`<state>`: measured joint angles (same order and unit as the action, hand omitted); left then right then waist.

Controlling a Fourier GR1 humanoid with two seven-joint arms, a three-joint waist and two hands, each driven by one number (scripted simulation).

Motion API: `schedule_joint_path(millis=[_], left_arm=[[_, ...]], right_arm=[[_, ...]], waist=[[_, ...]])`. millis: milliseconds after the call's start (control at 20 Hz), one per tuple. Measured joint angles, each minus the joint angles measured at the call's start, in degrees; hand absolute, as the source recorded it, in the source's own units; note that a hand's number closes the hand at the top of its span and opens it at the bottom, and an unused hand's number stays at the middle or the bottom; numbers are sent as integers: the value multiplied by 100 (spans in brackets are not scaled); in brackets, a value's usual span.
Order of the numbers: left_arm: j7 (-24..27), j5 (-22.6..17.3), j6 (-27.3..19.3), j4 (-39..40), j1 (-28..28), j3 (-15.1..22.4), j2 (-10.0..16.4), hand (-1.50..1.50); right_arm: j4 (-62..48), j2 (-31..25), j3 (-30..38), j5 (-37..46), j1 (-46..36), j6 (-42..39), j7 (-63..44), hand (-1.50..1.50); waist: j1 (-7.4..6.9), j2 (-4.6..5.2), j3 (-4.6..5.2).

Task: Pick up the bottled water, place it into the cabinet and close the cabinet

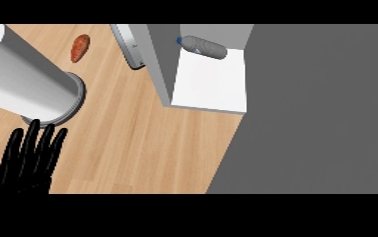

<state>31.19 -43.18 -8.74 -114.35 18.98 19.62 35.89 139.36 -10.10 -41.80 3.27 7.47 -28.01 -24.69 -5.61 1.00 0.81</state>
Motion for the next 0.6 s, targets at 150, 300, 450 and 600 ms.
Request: schedule_joint_path(millis=[150, 300, 450, 600], left_arm=[[14, -23, 88, -3, -16, -31, 29, -150], [9, -43, 181, -19, -59, -45, 65, -150], [-7, -61, 268, -42, -99, -55, 107, -150], [-14, -99, 342, -44, -104, -92, 143, -150]], right_arm=[[-97, 28, 18, -287, -5, -35, -14, 150], [-254, 92, 37, -854, 35, -194, -158, 150], [-460, 167, 35, -1582, 132, -282, -288, 150], [-608, 202, 34, -2099, 169, -280, -413, 150]], waist=[[-83, 48, 0], [-224, 119, 5], [-353, 166, 10], [-391, 162, 12]])
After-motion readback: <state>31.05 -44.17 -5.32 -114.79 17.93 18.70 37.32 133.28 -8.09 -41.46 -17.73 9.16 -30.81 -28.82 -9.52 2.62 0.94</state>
